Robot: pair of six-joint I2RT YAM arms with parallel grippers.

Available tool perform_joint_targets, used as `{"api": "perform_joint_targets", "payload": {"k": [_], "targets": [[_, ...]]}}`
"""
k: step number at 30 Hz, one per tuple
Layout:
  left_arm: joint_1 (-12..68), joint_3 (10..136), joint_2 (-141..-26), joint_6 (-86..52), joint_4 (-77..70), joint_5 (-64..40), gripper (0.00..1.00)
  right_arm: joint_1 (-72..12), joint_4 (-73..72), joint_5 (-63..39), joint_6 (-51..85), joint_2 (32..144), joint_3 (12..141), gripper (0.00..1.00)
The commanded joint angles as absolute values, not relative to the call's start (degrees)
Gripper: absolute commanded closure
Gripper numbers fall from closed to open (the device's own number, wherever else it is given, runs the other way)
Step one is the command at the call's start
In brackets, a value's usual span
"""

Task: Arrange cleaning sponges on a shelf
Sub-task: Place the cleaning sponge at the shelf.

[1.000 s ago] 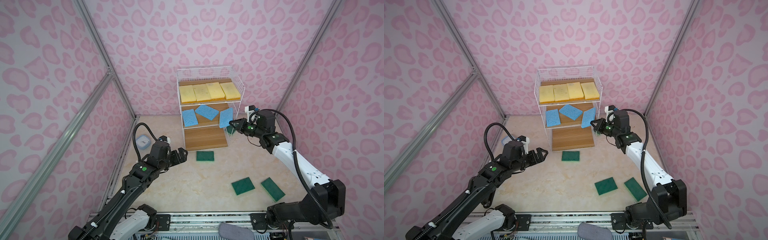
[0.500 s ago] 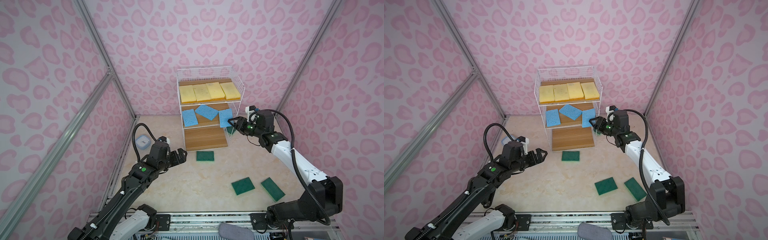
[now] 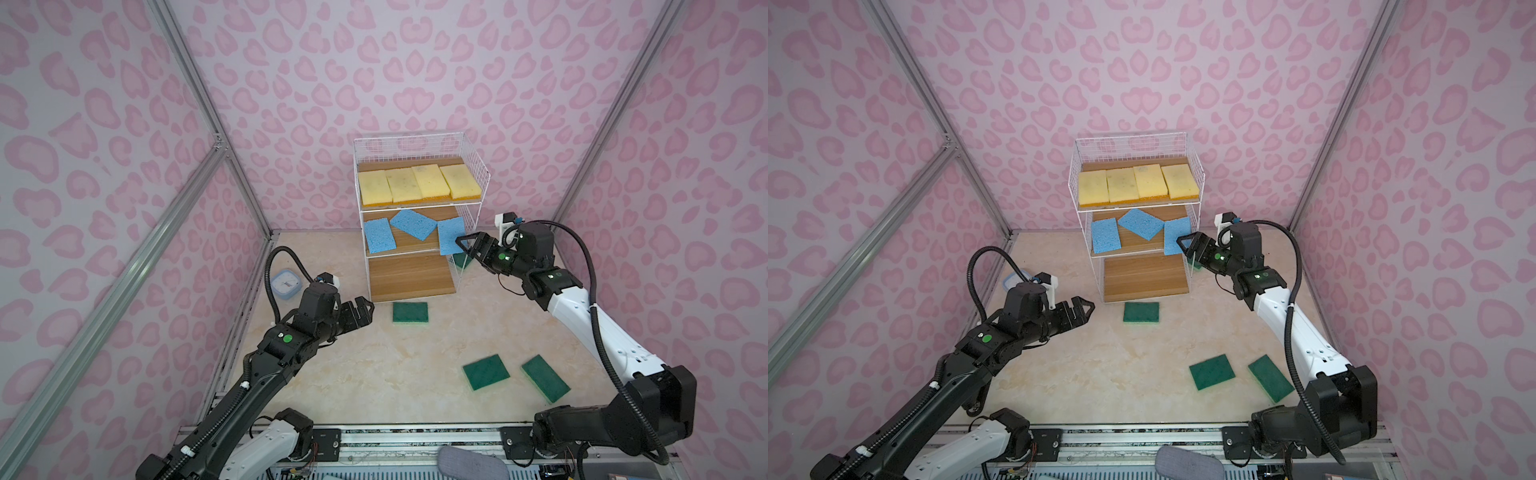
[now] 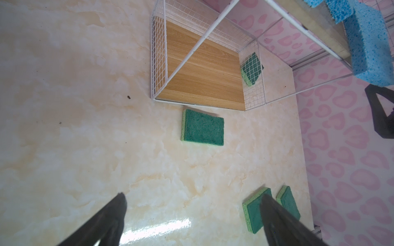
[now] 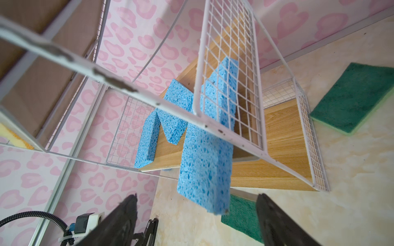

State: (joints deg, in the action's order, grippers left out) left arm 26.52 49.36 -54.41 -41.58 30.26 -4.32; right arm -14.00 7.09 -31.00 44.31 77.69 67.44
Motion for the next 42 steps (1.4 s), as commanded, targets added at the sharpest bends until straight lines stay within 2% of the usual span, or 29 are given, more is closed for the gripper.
{"api": "perform_joint_targets", "payload": {"k": [1,3,10,11,14,22,35,42], "targets": [[26.37,49.83,-54.16,-40.72,30.37,-4.39,0.01,-14.10,7.87,-29.84,42.70,75.42,65.86,0.14],[26.28,49.81,-54.04,-40.60,30.42,-4.39,0.01,-14.45,7.52,-29.88,42.89,73.65,64.19,0.23],[25.41,48.72,-53.09,-40.01,30.32,-4.91,0.02,-21.34,3.33,-26.26,43.67,69.00,58.81,0.85],[25.34,48.46,-52.87,-39.99,30.32,-4.98,0.02,-22.97,2.01,-25.12,44.04,69.36,58.55,0.91],[25.14,47.90,-52.00,-39.90,30.32,-5.34,0.02,-26.55,-2.61,-23.20,46.37,71.48,58.35,1.00],[25.05,45.99,-47.11,-39.55,33.07,-5.12,0.02,-32.64,-9.76,-16.96,50.28,79.17,63.73,1.00],[24.96,44.06,-40.66,-39.26,37.26,-5.43,0.02,-35.79,-22.31,-5.74,58.83,84.81,64.18,1.00],[24.96,42.81,-37.94,-39.31,38.75,-5.93,0.02,-37.37,-21.45,-1.29,60.04,88.07,68.49,1.00]]}}
